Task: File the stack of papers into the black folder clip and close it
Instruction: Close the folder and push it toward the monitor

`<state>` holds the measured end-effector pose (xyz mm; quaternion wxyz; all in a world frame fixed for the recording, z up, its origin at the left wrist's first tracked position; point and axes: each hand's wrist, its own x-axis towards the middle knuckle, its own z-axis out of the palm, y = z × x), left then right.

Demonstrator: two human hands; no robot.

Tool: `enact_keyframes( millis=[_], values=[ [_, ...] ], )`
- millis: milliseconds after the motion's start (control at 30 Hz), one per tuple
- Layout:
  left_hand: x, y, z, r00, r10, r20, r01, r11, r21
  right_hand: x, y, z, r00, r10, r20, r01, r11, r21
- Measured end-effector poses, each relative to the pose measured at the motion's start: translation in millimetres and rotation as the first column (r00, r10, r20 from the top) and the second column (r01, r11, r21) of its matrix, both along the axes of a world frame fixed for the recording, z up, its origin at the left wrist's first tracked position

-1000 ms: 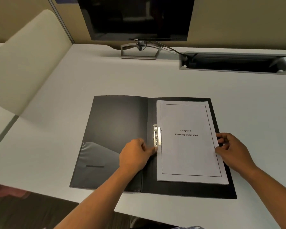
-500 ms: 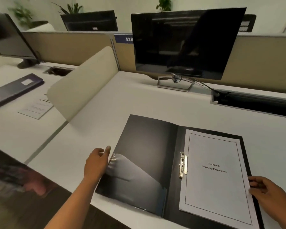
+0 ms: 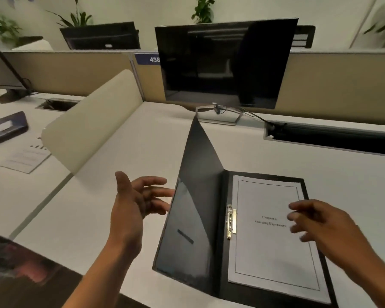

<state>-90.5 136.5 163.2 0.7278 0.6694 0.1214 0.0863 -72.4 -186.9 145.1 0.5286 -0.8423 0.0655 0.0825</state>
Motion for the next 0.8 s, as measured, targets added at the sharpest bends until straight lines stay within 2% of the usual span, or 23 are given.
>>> enact_keyframes(
  millis=[67, 167, 267, 333, 433, 533, 667, 800],
  values=[
    [-1.2, -37.6, 3.3, 0.989, -0.139, 0.058, 0.139, 0.99, -0.004, -13.9, 20.2, 26.9, 0.993, 0.117, 0.006, -0.117, 0.986, 0.121],
    [0.2, -87.6, -3.2, 0.93, -0.365, 0.049, 0.365, 0.931, 0.025, -25.0, 24.7, 37.2, 0.992, 0.123, 0.011, -0.123, 0.973, 0.197],
    [1.1, -124.2, -11.9, 0.847, -0.532, 0.009, 0.531, 0.846, 0.058, -31.5, 12.6, 31.0, 0.998, 0.061, 0.014, -0.062, 0.985, 0.163],
    [1.5, -137.5, -18.5, 0.829, -0.559, -0.007, 0.558, 0.826, 0.075, -34.9, -0.8, 21.2, 0.999, -0.032, 0.02, 0.03, 0.994, 0.101],
    [3.8, -141.4, -34.5, 0.885, -0.462, -0.064, 0.466, 0.875, 0.129, -39.9, -22.8, 4.5, 0.988, -0.146, 0.051, 0.145, 0.989, 0.015],
    [7.2, -130.9, -62.8, 0.935, -0.295, -0.196, 0.347, 0.877, 0.333, -44.9, -41.6, -21.2, 0.973, -0.222, 0.066, 0.223, 0.975, -0.018],
    [5.7, -112.3, -106.2, 0.898, -0.111, -0.425, 0.338, 0.793, 0.507, -50.5, -59.1, -60.7, 0.95, -0.311, 0.016, 0.312, 0.948, -0.072],
    [-1.7, -107.2, -128.3, 0.837, -0.054, -0.545, 0.374, 0.783, 0.496, -52.2, -69.7, -99.4, 0.947, -0.307, -0.091, 0.292, 0.944, -0.152]
  ],
)
